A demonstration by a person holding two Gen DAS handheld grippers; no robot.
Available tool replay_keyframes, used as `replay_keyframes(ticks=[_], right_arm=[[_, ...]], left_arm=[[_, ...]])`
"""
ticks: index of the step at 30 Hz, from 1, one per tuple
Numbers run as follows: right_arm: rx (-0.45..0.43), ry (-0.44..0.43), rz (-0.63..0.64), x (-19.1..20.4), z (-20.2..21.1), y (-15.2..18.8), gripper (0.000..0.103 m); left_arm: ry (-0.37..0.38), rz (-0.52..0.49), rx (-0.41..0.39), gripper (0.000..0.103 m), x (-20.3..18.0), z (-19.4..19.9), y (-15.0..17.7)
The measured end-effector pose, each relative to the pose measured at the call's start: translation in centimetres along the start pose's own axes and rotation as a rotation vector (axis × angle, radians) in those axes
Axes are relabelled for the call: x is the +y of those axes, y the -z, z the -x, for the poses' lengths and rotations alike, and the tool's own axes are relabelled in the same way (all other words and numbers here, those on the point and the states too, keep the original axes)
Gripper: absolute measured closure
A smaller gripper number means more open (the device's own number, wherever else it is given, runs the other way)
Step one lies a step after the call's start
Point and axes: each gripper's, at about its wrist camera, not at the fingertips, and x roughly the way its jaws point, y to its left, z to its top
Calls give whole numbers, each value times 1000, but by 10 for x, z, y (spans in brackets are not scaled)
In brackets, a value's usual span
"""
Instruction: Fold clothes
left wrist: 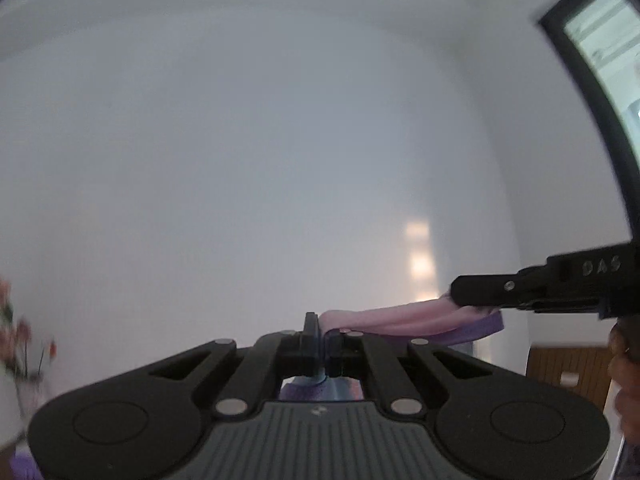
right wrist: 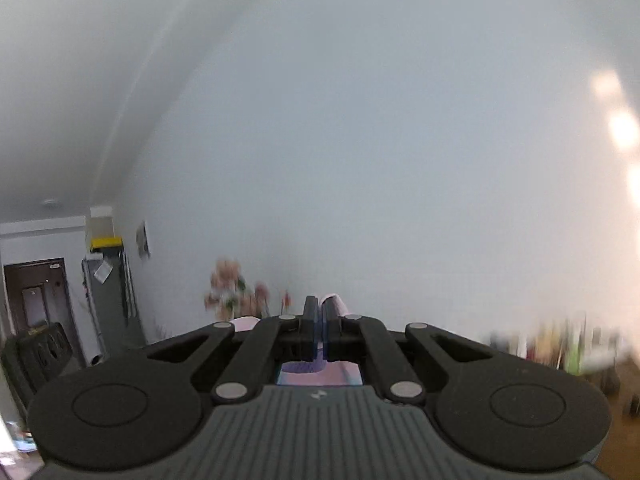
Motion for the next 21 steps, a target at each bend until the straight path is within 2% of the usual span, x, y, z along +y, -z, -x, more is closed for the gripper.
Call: replay_keyframes(ticks=[2, 4, 6, 8, 12, 13, 15, 16, 17, 18, 19, 20, 21], right_arm=[[-44, 25, 56, 9, -7, -16, 101], [-38, 51, 68, 4, -32, -23, 101], [-18, 88, 78, -4, -62, -27, 101], [33, 119, 64, -19, -100, -20, 101], [190, 190, 20, -57, -205, 20, 102], [224, 209, 9, -65, -229, 28, 102], [318, 252, 35, -81, -287, 47, 101], [385, 293, 31, -92, -312, 60, 97], [457, 341, 19, -103, -334, 73, 95], [529, 389, 7, -114, -355, 86, 90], [584, 401, -3, -120, -358, 100, 87], [632, 398, -14, -123, -352, 113, 80], [650, 381, -15, -124, -337, 127, 49]], left_arm=[[-13, -34, -30, 102, 3, -5, -14], [-37, -49, -13, 102, 10, -21, -15], [-57, -36, 43, 102, 26, -47, -3], [-78, -15, 117, 102, 43, -77, 15], [-135, 37, 290, 101, 84, -148, 72], [-144, 55, 324, 100, 96, -167, 89], [-162, 89, 395, 91, 118, -204, 121], [-187, 98, 474, 72, 127, -215, 135], [-213, 106, 554, 60, 135, -227, 150], [-237, 114, 630, 60, 143, -237, 164], [-240, 116, 672, 60, 145, -231, 173], [-188, 103, 675, 56, 144, -217, 184], [-134, 91, 677, 50, 143, -203, 196]])
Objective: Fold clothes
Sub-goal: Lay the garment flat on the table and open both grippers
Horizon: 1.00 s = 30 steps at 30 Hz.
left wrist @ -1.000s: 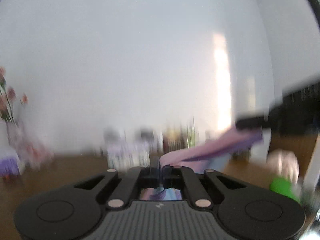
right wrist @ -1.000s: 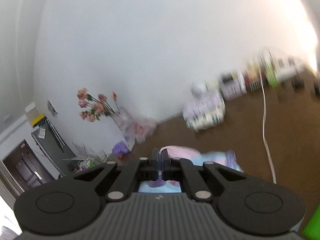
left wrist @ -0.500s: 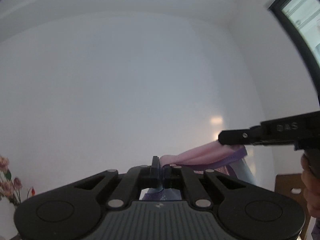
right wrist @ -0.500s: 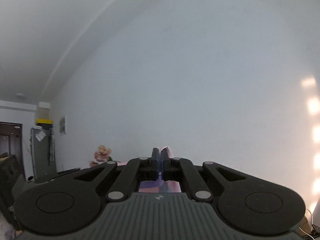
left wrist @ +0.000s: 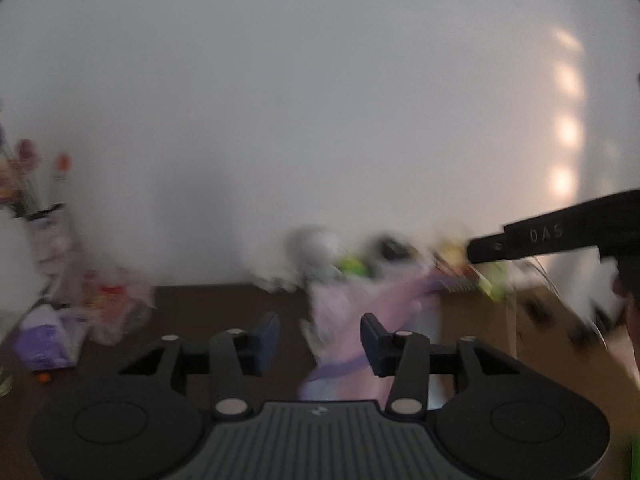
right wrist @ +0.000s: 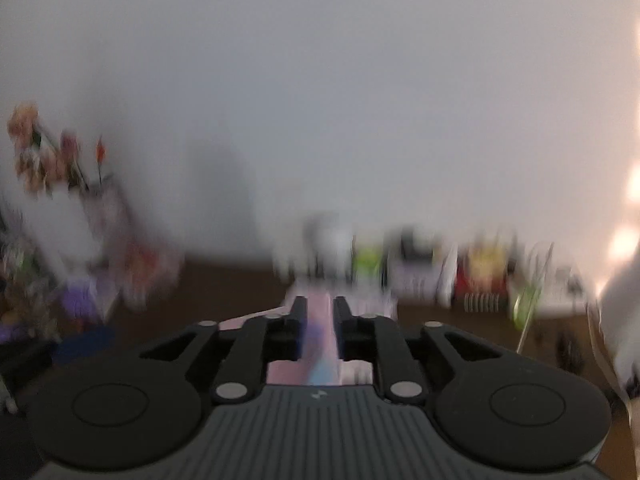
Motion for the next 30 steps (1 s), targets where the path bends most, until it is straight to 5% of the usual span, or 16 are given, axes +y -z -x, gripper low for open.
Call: replay_keyframes(ticks=[1, 2, 6, 8, 10, 13, 18, 25, 28, 30], right_arm=[[5, -20, 10, -5, 5, 22, 27], [10, -24, 28, -9, 17, 42, 26], [117, -22, 79, 4, 25, 139, 27], [164, -41, 113, 6, 11, 180, 32], [218, -25, 121, 7, -6, 216, 52], [271, -38, 84, 0, -20, 246, 77], [234, -37, 155, 7, -2, 267, 94], [226, -55, 202, -2, 57, 293, 96], [185, 1, 151, -24, 67, 295, 95], [157, 6, 98, -37, 74, 289, 93]], left_arm=[[58, -28, -2, 36, 0, 1, 17], [92, -46, 16, 20, -13, 3, 37], [161, -126, 133, 18, -52, -18, 117], [164, -137, 164, 24, -64, -31, 148], [193, -111, 172, 31, -57, -40, 176], [191, -56, 279, 60, -55, -42, 179], [161, -96, 273, 78, -67, -13, 178], [158, 46, 303, 81, -88, 74, 201], [255, 109, 340, 80, -96, 88, 197], [256, 138, 274, 78, -81, 93, 182]])
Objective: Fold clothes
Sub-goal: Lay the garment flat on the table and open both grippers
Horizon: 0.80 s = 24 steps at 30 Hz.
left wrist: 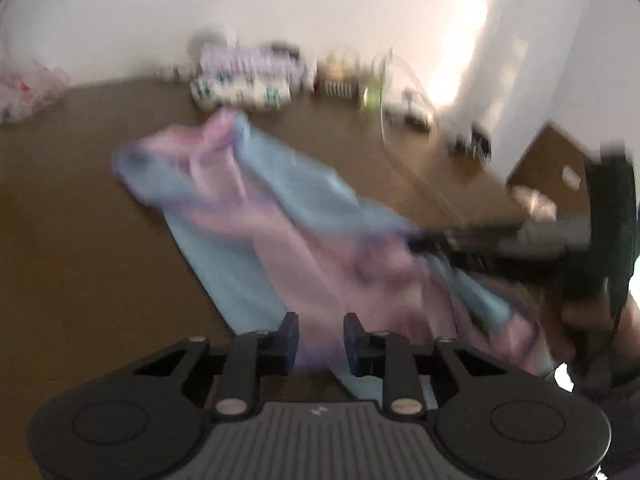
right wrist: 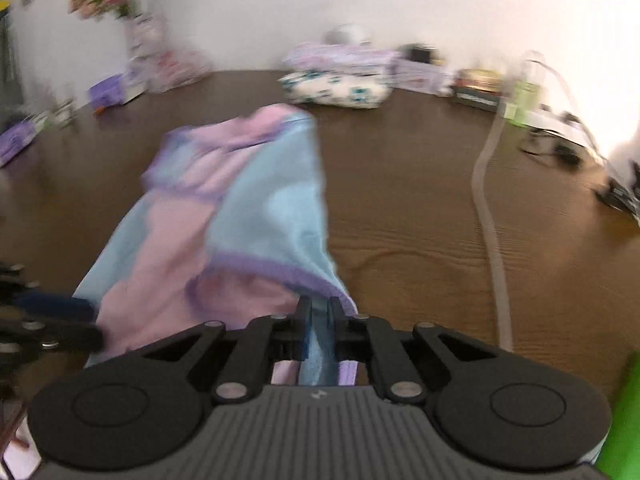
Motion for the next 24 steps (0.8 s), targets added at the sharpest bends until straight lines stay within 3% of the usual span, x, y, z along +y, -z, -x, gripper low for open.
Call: replay_keyframes(ticks=[2, 4, 5, 9, 11, 12, 13, 15, 16, 19, 21, 24], right_arm=[[-34, -49, -49, -9, 13, -4, 85], [-49, -109, -72, -11, 26, -5, 67], [-41, -128, -71, -9, 28, -4, 65], [9, -213, -55, 8, 18, 4, 65], [13, -203, -25, 19, 3, 3, 65], [11, -196, -6, 24, -6, 1, 67], [10, -191, 14, 28, -16, -2, 79], [28, -176, 4, 32, -28, -9, 100], [39, -168, -5, 33, -34, -13, 100], [-31, -142, -190, -5, -37, -40, 101], [-66, -93, -329, -42, -47, -53, 99], [-10, 7, -384, -73, -55, -57, 96]], left_arm=[[-89, 5, -62, 50, 18, -3, -18], [-211, -18, -89, 49, 33, -18, -35], [-198, -66, -107, 49, 37, -28, -43], [83, -235, -56, 46, 52, -70, -63], [111, -289, 4, 46, 54, -88, -67], [122, -315, 33, 46, 55, -97, -69], [108, -333, 52, 50, 54, -104, -68], [77, -350, 53, 74, 55, -106, -63], [85, -348, 57, 88, 57, -104, -62], [59, -308, 32, 88, 67, -99, -55], [-1, -279, 6, 86, 72, -97, -53], [-139, -223, -51, 86, 67, -86, -53]])
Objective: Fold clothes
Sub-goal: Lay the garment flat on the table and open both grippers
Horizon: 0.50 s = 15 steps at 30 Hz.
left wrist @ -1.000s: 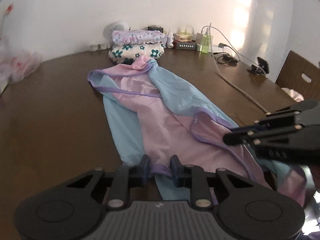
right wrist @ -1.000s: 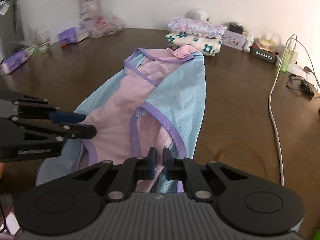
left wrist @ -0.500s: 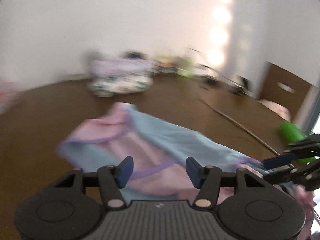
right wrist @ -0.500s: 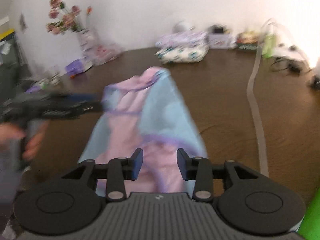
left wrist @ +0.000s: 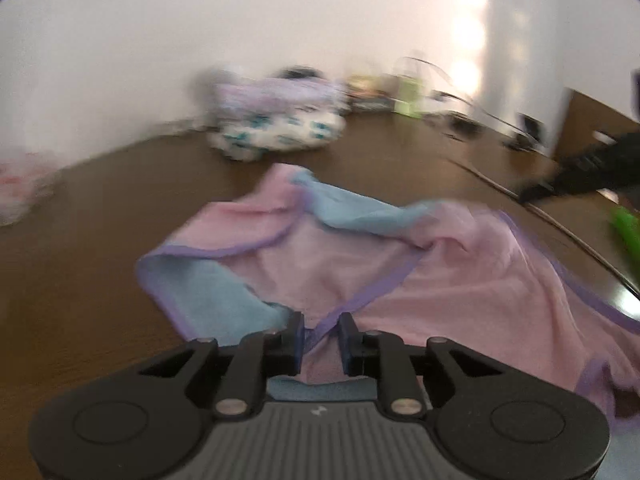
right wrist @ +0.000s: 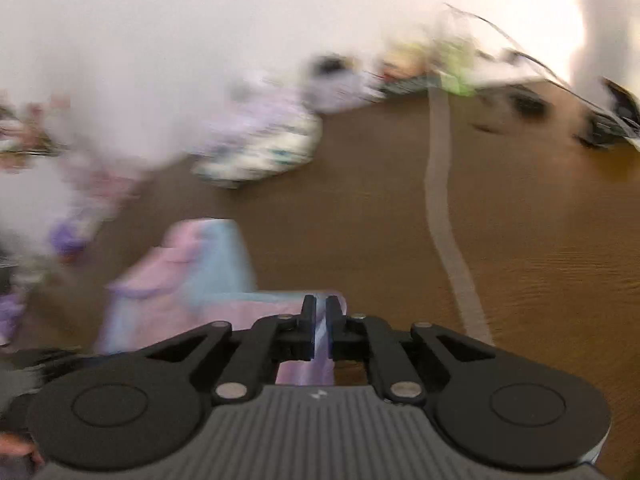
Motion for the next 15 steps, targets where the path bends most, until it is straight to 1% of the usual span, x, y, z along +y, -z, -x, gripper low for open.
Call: replay_keyframes(ticks=[2, 3, 4, 5, 7, 9, 10, 11, 12, 14, 15], right_arm=[[-26, -9, 17, -8, 20, 7, 86], [-43, -18, 39, -8, 35, 15, 70], [-60, -25, 62, -8, 50, 24, 64], [-67, -37, 92, -7, 63, 32, 64], [-40, -71, 144, -6, 82, 46, 64], [-32, -89, 169, -6, 97, 56, 64], [-36, -97, 180, -7, 104, 60, 64], [-38, -111, 189, -9, 111, 64, 64], [-38, -131, 197, -13, 118, 68, 64], [-37, -181, 235, -21, 129, 78, 64], [-37, -207, 256, -25, 134, 84, 64]], left_arm=[[-12, 20, -76, 76, -13, 28, -2], [-11, 29, -113, 73, -20, 43, -2], [63, 31, -138, 63, -32, 57, -1], [142, 33, -160, 50, -45, 71, 0], [414, 48, -123, 34, -78, 81, 8], [636, 38, -60, 33, -114, 82, 22], [644, 0, -29, 34, -132, 82, 30], [606, -43, -15, 35, -147, 83, 37], [554, -66, -15, 35, -158, 84, 46], [467, -69, 16, 38, -169, 83, 57], [438, -70, 33, 39, -173, 84, 61]])
